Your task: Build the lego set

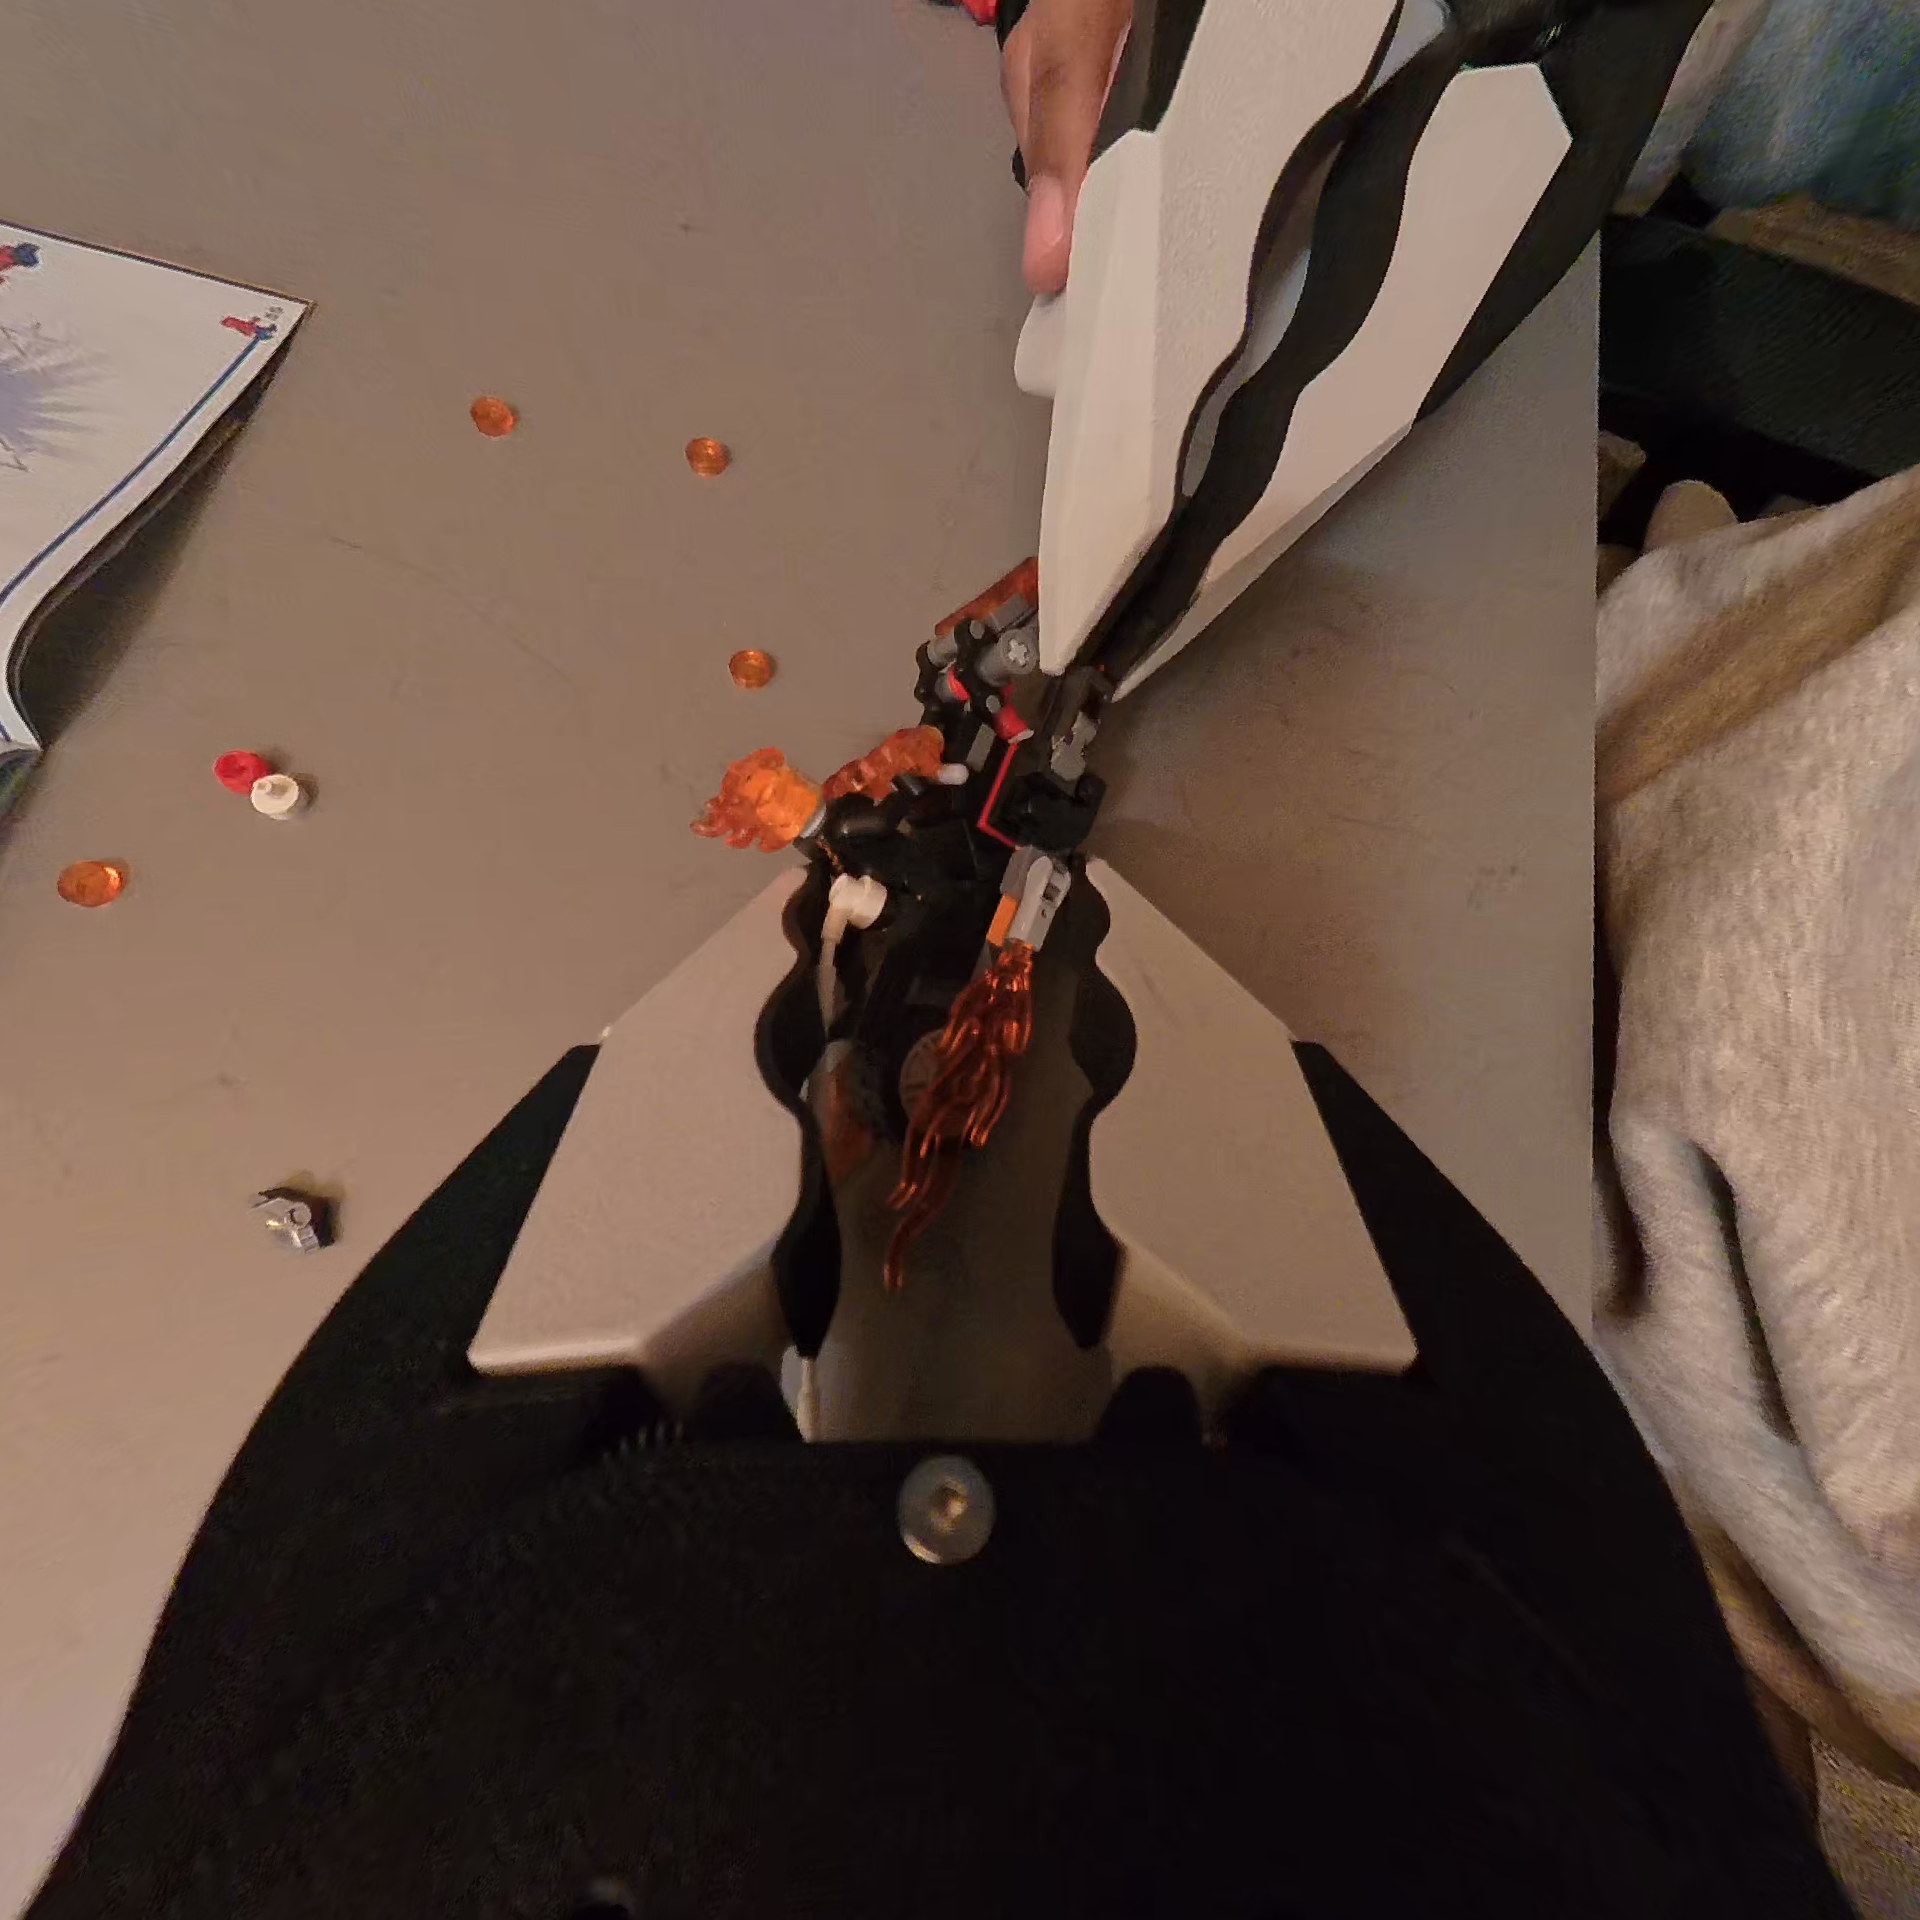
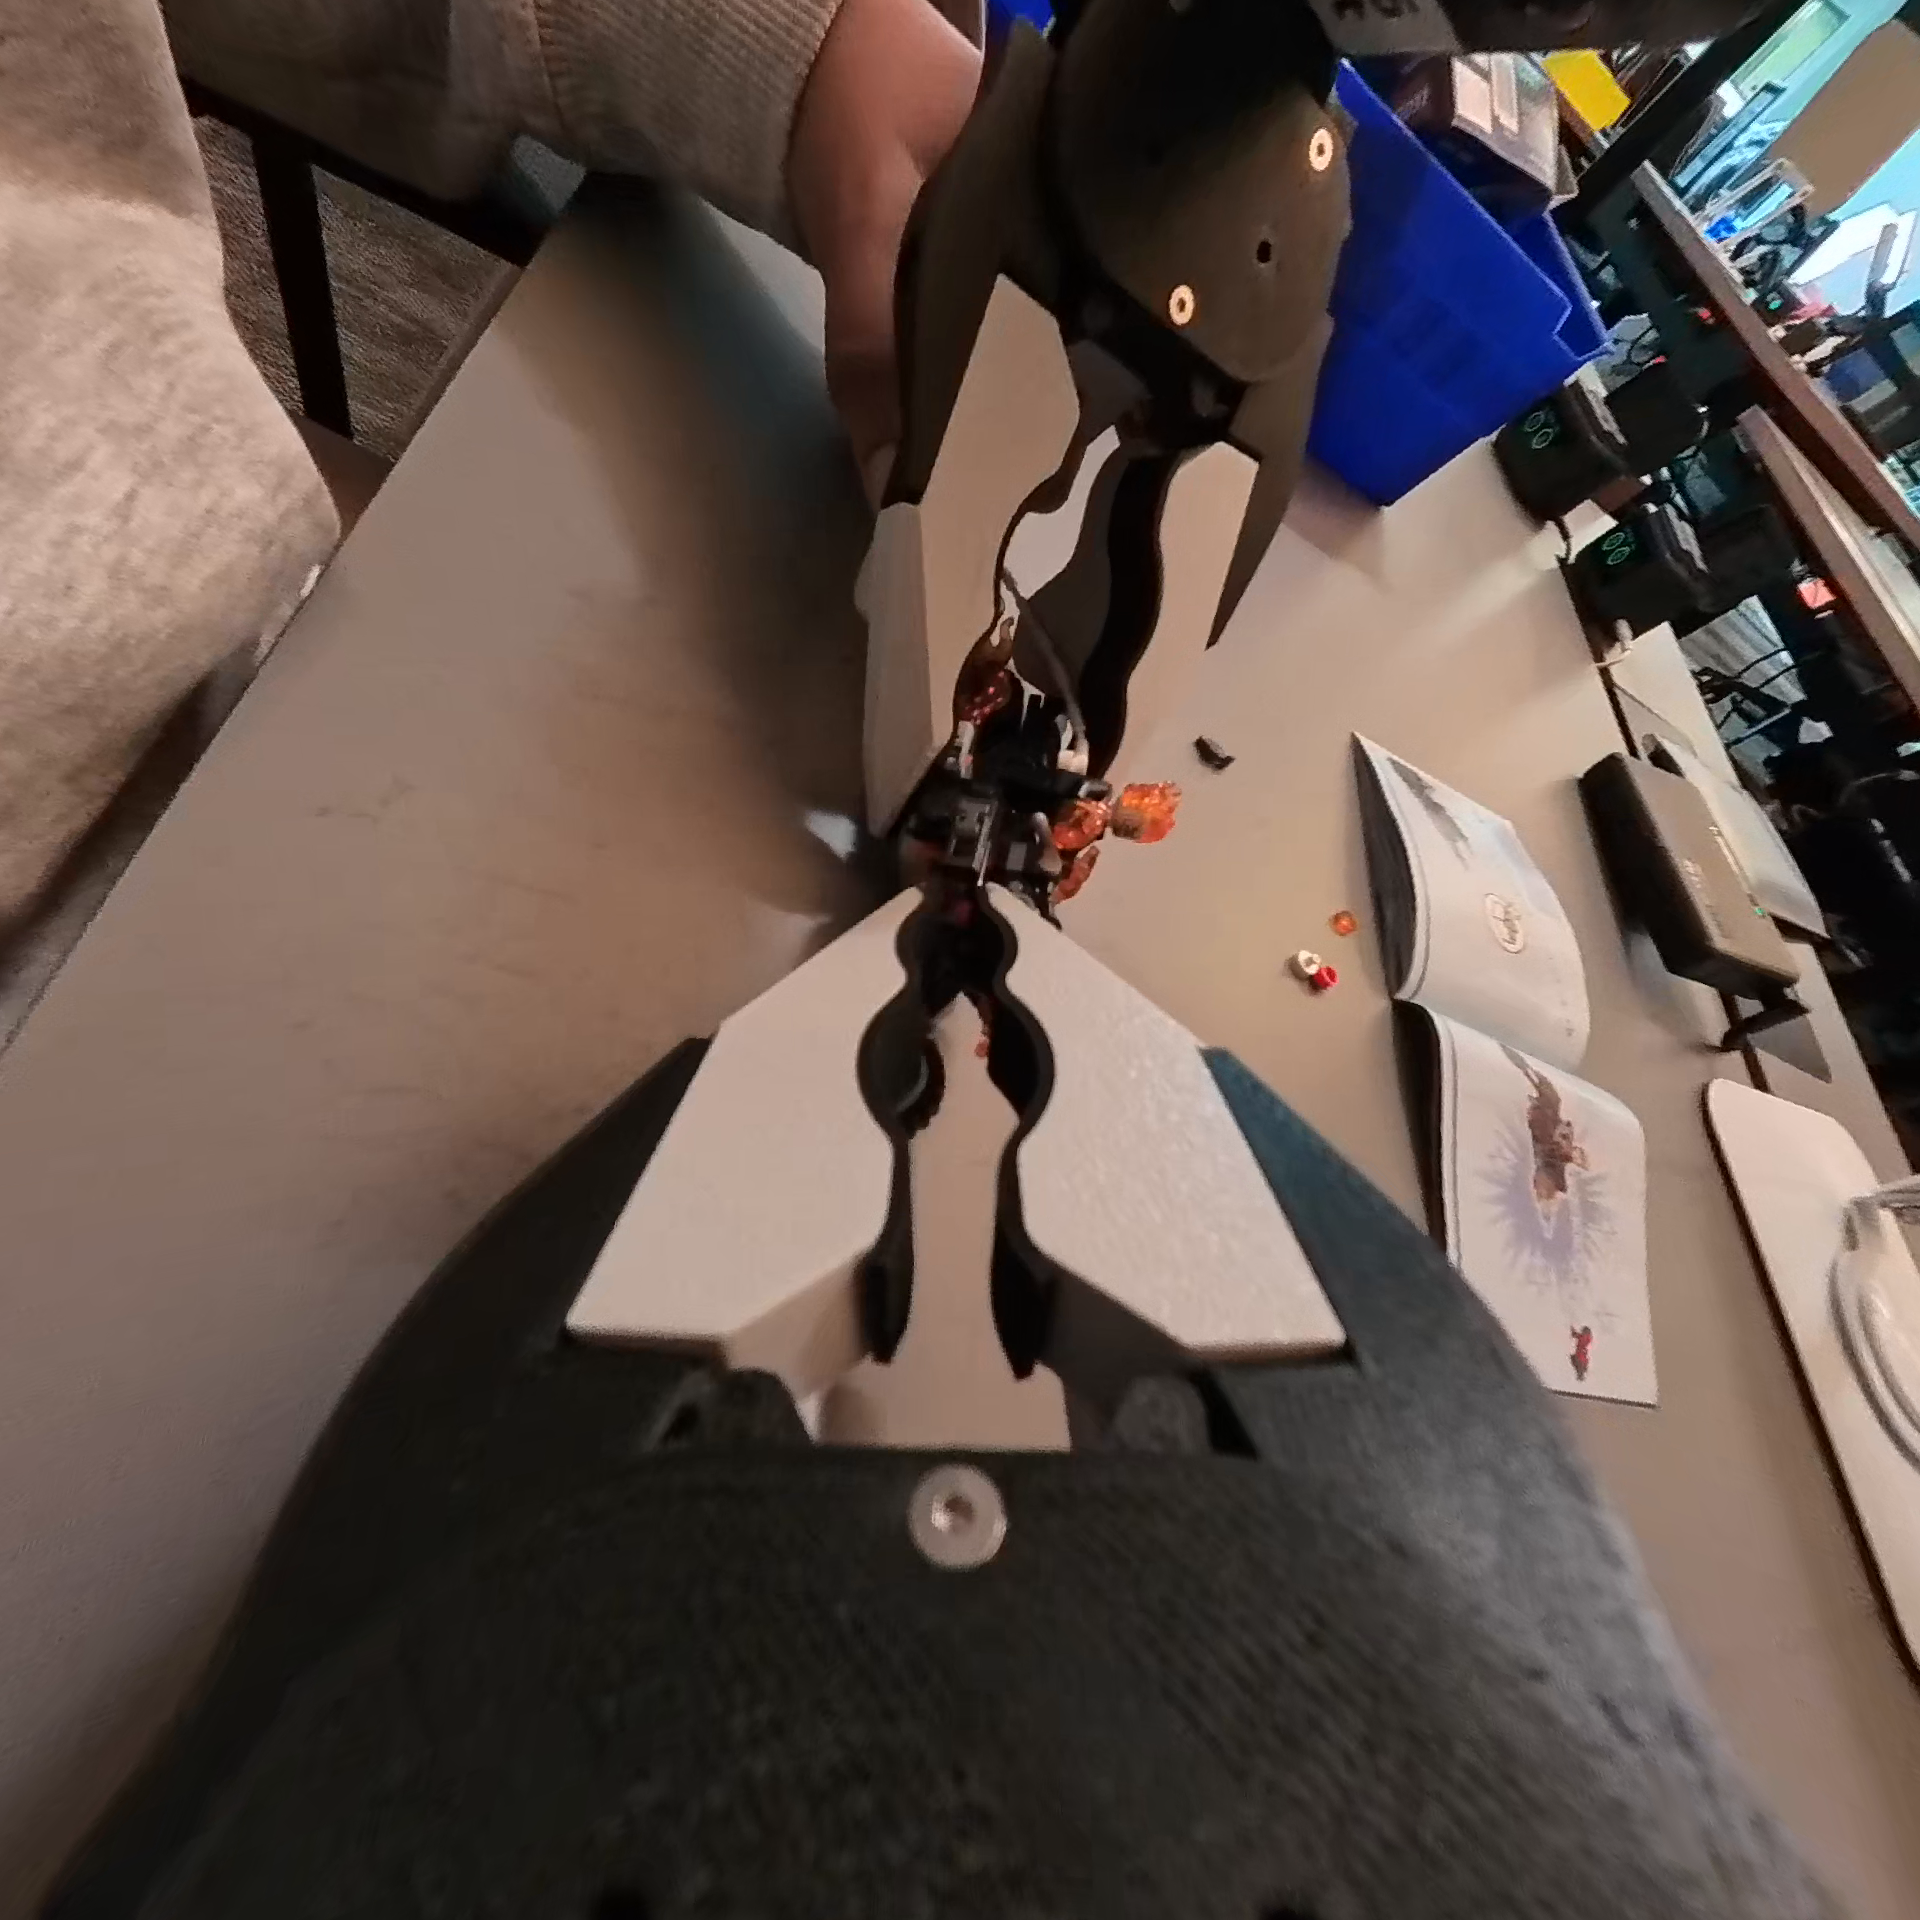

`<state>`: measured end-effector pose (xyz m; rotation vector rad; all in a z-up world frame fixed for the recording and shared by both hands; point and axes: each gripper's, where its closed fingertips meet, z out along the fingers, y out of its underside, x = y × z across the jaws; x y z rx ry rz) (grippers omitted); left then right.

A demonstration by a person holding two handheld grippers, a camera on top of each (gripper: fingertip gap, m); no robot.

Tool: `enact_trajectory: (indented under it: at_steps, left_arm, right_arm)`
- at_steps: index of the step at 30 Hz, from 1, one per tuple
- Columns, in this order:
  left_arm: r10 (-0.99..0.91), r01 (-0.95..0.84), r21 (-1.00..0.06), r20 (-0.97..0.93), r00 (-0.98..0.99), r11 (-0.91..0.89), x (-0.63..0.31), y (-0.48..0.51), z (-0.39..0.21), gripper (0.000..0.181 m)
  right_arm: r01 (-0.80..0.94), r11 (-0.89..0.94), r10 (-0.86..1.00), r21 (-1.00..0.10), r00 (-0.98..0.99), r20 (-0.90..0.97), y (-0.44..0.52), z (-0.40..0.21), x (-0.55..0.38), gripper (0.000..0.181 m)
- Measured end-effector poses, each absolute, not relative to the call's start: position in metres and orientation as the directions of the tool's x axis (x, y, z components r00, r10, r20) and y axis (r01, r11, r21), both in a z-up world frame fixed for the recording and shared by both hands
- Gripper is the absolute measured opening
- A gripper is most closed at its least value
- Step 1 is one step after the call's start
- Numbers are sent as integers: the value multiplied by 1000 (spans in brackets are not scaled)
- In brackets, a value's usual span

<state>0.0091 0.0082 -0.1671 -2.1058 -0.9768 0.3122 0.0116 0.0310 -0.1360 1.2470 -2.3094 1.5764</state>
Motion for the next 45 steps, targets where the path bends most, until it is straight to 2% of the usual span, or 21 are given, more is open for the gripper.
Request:
enact_trajectory:
  at_steps: [14,21,26,29,39,45]
  left_arm:
    - [731,557,-736,125,671,-385,9,8,-167,46]
    - [735,589,-730,178,654,-347,8,8,-167,46]
    - [736,601,-726,197,647,-334,8,8,-168,45]
    - [736,600,-726,195,648,-336,8,8,-168,45]
    - [739,593,-727,179,650,-346,8,8,-168,45]
    - [739,592,-727,177,650,-347,8,8,-168,45]
  right_arm:
    - [-643,171,-556,-747,-689,465,35,-136,8,0]
    - [-545,319,-533,-776,-780,328,50,-144,22,1]
    - [-611,380,-491,-694,-770,408,58,-165,21,1]
    - [-623,377,-482,-685,-764,430,59,-165,23,1]
    - [-538,433,-465,-723,-821,332,65,-165,23,18]
    - [-367,554,-365,-747,-914,178,67,-168,16,18]
